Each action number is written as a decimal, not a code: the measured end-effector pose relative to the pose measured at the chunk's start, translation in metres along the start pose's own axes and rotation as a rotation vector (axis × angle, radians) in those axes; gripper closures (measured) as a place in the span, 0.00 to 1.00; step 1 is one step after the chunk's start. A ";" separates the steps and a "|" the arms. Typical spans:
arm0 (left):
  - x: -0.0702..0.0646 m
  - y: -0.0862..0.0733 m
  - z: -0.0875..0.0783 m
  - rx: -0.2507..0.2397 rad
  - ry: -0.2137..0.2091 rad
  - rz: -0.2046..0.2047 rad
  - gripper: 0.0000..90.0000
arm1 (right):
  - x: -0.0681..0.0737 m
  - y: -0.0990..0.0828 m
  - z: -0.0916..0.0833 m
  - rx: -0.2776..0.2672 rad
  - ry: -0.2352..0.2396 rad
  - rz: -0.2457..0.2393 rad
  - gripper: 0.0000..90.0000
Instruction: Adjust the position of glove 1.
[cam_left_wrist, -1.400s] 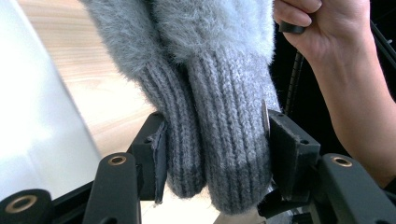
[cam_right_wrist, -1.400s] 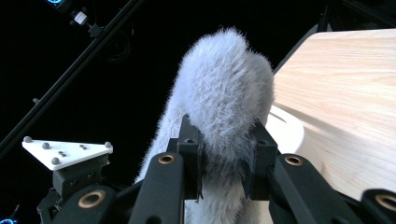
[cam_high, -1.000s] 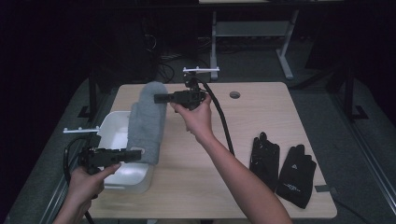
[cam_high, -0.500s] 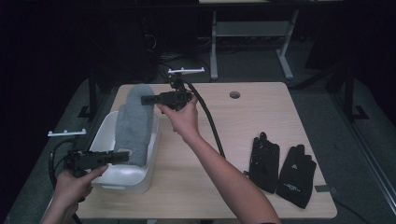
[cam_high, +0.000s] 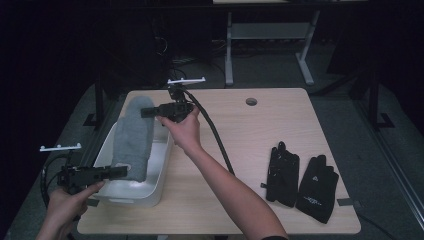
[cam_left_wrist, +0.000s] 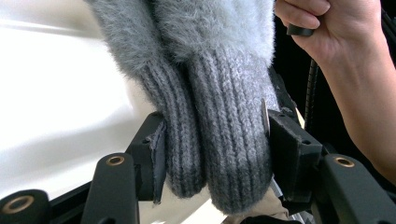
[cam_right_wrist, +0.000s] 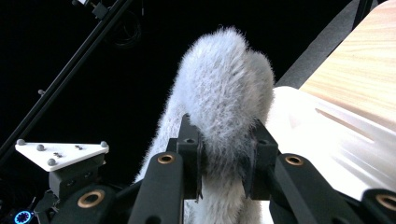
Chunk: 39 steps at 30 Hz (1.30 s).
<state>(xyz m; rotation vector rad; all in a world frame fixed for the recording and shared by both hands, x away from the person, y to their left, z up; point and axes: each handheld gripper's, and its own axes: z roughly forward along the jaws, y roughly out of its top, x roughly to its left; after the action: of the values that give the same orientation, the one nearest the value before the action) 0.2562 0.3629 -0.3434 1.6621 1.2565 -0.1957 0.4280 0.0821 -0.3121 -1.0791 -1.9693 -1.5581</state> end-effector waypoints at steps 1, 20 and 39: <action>0.002 -0.001 -0.001 0.001 0.001 0.000 0.49 | -0.001 0.000 0.002 0.000 -0.001 0.000 0.80; 0.028 -0.016 -0.009 0.034 0.031 -0.036 0.49 | -0.009 -0.016 0.034 0.039 -0.009 0.023 0.80; 0.045 -0.027 -0.003 0.095 0.065 -0.072 0.48 | -0.028 -0.036 0.050 0.080 -0.032 0.062 0.80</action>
<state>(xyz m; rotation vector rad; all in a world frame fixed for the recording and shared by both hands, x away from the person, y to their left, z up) 0.2530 0.3926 -0.3863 1.7168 1.3762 -0.2503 0.4247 0.1175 -0.3692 -1.1277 -1.9819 -1.4267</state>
